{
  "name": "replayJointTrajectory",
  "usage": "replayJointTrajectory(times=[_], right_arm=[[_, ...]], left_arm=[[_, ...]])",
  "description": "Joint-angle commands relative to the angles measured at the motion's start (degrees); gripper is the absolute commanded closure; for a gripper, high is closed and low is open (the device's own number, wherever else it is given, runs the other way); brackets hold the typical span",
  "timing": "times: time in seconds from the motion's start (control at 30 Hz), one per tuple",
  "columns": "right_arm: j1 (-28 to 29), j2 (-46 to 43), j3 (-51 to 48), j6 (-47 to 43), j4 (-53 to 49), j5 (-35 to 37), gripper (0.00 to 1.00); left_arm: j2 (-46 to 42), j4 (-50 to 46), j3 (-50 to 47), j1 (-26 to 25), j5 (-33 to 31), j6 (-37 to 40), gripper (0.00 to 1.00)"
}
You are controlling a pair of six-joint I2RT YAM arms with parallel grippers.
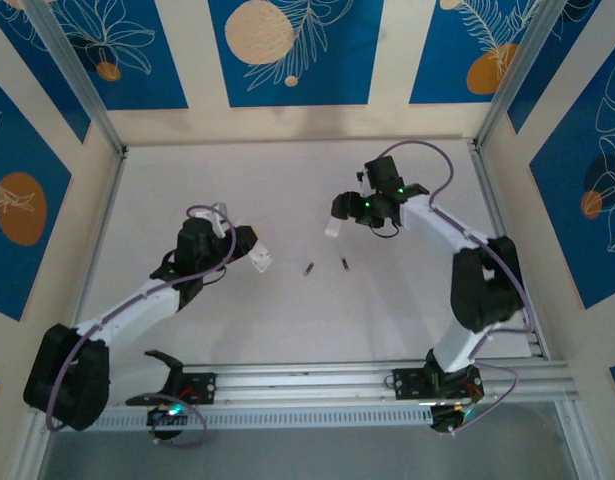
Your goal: Load the batteries into the remote control
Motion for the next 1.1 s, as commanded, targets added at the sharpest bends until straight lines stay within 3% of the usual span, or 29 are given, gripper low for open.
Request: replayJointTrajectory(times=[0.0,0.47,0.57,0.8,1.07], right_arm=[[2.42,-4.01,-4.01,2.09,1.37,0.01,0.30],[3.76,-13.09,-8.58,2.07,-0.93,0.19,0.29],[3.70,-13.88,-9.19,2.23,-0.86,0.27,0.29],[3.70,-14.29,-9.39,2.35,-0.89,-0.07,0.29],[3.92,-13.99,-9.22,1.90,-1.23,-0.34,0.28]], left_arm=[[3.87,5.12,-0.78,0.63,-2.35,2.27,0.96],[25.20,19.79,0.84,0.63,3.33,-3.68,0.94],[26.55,20.00,0.73,0.63,2.98,-3.67,0.91],[26.32,15.66,0.18,0.90,-0.54,-1.71,0.66],[22.74,7.09,0.70,0.93,-5.27,1.76,0.63]])
